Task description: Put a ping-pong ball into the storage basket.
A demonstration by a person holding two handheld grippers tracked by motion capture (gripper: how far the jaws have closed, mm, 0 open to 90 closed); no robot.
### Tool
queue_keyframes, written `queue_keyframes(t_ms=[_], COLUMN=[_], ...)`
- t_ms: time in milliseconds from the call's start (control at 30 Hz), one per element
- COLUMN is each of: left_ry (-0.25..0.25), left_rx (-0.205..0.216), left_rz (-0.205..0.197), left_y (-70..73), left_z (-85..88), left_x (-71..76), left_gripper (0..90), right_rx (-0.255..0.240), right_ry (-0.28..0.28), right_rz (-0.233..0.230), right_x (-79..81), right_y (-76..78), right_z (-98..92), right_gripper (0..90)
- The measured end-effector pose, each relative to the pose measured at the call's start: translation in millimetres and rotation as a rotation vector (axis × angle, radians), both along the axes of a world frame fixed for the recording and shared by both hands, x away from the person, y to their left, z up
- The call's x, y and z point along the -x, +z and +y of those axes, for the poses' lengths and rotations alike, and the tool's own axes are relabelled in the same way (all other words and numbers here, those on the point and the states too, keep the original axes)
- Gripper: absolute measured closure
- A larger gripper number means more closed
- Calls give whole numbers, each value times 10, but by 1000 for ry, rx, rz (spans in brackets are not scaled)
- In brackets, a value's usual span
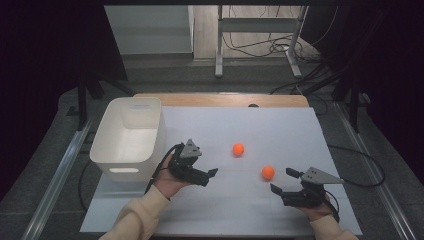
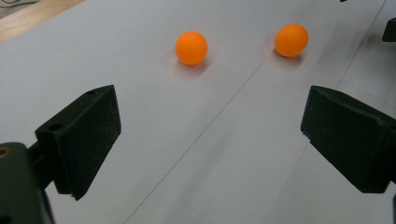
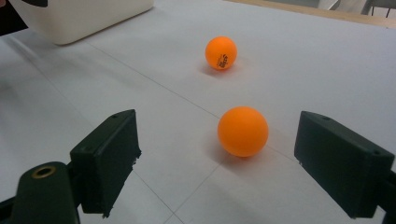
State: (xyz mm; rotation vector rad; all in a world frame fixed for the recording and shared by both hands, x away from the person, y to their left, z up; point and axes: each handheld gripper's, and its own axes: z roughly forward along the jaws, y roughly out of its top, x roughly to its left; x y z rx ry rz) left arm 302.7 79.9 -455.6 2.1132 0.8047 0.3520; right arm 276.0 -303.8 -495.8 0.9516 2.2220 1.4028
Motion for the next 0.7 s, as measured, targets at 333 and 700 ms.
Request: queue_keyframes(t_ms=[333,700], left_ry=[-2,-10], left_rx=[6,9], left_rz=[7,29], left_y=[14,-19], left_z=[-34,-80], left_x=[-104,-211], left_gripper=[59,60], right_rx=[-3,-1], right_ry=[-4,2], right_rz=[3,20], right_x=[-4,12], right_y=[-12,-46], right_z=[-19,-21], right_gripper=[144,147])
